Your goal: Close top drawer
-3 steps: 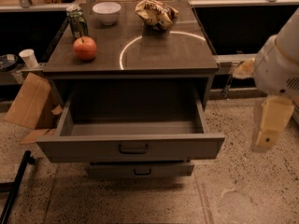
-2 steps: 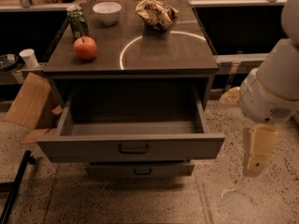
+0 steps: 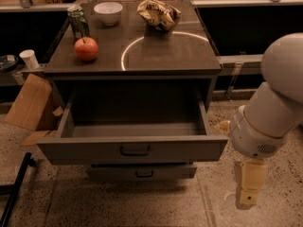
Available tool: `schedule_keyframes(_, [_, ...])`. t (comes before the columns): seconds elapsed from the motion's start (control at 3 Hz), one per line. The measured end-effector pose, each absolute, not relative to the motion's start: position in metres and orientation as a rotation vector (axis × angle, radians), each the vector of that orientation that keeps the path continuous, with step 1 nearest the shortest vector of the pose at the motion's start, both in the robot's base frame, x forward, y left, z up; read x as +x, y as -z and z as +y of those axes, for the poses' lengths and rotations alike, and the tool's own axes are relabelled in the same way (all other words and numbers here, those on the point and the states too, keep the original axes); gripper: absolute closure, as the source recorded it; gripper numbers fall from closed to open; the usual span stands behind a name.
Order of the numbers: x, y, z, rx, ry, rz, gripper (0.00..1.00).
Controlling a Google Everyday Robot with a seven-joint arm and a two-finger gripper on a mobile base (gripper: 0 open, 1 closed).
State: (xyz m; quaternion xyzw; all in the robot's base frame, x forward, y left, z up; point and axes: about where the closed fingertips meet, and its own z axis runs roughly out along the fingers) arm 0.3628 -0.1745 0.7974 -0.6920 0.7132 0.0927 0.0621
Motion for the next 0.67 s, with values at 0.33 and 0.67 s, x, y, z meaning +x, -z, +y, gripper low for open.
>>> schedule_keyframes(0.33, [0.359, -0.748, -0.161, -2.219, -0.287, 2.084, 0.00])
schedule_keyframes(0.67, [0.356, -0.693, -0.153, -2.307, -0.314, 2.037, 0.19])
